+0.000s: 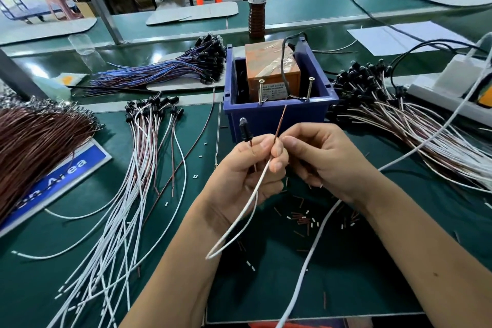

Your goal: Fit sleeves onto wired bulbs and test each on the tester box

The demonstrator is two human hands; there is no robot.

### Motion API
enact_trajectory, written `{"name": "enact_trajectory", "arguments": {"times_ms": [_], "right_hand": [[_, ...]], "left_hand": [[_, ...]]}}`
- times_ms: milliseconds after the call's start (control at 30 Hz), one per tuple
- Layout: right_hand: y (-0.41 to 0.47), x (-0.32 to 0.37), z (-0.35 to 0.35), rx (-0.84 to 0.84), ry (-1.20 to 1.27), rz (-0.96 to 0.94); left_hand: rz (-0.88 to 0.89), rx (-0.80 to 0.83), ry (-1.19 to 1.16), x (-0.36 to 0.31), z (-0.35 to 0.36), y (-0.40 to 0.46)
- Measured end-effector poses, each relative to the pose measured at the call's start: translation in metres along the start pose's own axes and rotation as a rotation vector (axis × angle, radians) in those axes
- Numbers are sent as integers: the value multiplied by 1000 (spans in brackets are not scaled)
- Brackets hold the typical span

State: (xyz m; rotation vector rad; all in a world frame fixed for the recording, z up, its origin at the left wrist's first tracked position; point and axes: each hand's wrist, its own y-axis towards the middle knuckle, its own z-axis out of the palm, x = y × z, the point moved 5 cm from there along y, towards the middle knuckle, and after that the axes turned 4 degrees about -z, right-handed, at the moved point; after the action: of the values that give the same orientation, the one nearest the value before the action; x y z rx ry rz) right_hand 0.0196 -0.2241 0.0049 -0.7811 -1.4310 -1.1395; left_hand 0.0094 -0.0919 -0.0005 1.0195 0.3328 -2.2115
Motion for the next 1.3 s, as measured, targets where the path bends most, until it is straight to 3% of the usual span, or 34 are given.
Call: {"name": "enact_trajectory", "arguments": {"times_ms": [300,433,533,700,933,1100,1300], "right_hand": [[-1,8,-22,-187,71,-78],[-1,-3,0,53,88,89],[-2,-5,16,154,22,104],[0,-6,10,-1,8,83],[0,1,-9,-164,17,-64],[-8,17,-18,-446,-293,-366],[-11,22,-24,-659,-466,-431]], "left_hand": [[63,-60,56,-3,-4,-2],[286,-374,260,-9,-13,-1],[402,-444,420,-11,-13,-2],[491,-536,517,-12,-14,-4],[745,-682,768,-26,-6,-18],[840,-930,915,-27,-6,-23],[909,-994,933,-30,-8,-16]]}}
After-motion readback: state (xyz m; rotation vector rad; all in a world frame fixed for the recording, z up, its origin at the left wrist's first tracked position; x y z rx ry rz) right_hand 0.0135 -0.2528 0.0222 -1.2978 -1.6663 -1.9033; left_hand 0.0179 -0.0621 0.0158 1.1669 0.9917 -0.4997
